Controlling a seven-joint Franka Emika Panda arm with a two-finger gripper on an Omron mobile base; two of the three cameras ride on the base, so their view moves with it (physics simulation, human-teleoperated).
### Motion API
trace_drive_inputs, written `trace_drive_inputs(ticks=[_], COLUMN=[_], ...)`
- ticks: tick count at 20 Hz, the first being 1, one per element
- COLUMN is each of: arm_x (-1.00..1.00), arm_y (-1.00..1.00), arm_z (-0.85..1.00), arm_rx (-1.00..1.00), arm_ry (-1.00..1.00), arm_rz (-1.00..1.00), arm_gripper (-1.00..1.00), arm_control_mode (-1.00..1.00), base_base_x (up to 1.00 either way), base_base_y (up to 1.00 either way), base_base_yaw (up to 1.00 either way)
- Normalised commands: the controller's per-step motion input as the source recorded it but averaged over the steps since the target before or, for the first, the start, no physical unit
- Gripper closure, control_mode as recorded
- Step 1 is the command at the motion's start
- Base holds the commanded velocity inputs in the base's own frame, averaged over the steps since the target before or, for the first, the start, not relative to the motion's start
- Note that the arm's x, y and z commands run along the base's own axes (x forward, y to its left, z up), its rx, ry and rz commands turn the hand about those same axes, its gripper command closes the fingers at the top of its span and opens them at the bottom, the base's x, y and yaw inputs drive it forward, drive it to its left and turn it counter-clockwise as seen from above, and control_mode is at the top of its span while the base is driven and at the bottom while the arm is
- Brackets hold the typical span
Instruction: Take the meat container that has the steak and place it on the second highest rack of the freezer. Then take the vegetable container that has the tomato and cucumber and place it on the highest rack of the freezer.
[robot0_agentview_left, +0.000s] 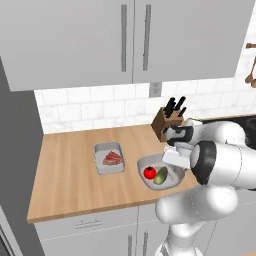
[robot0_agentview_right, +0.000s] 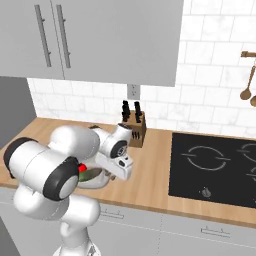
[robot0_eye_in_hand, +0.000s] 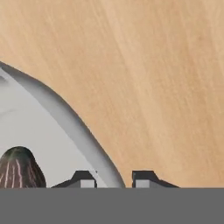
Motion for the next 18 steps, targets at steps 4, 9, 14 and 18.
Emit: trace_drive_inputs(ticks=[4,9,14,18], arm_x=[-0.03,-0.46,-0.61,-0.43], arm_y=[0.0,0.0,0.06,0.18], arm_z=[0.32,0.75,1.0,1.0], arm_rx=[0.0,0.0,0.07,0.16], arm_ry=[-0.12,-0.41,-0.53,-0.3], arm_rz=[-0.01,-0.06,-0.24,-0.36], arm_gripper=[1.0,1.0,1.0,1.0], arm_control_mode=[-1.0,-1.0,-1.0,-1.0], base_base_x=[0.0,0.0,0.0,0.0], base_base_y=[0.0,0.0,0.0,0.0], base_base_yaw=[0.0,0.0,0.0,0.0])
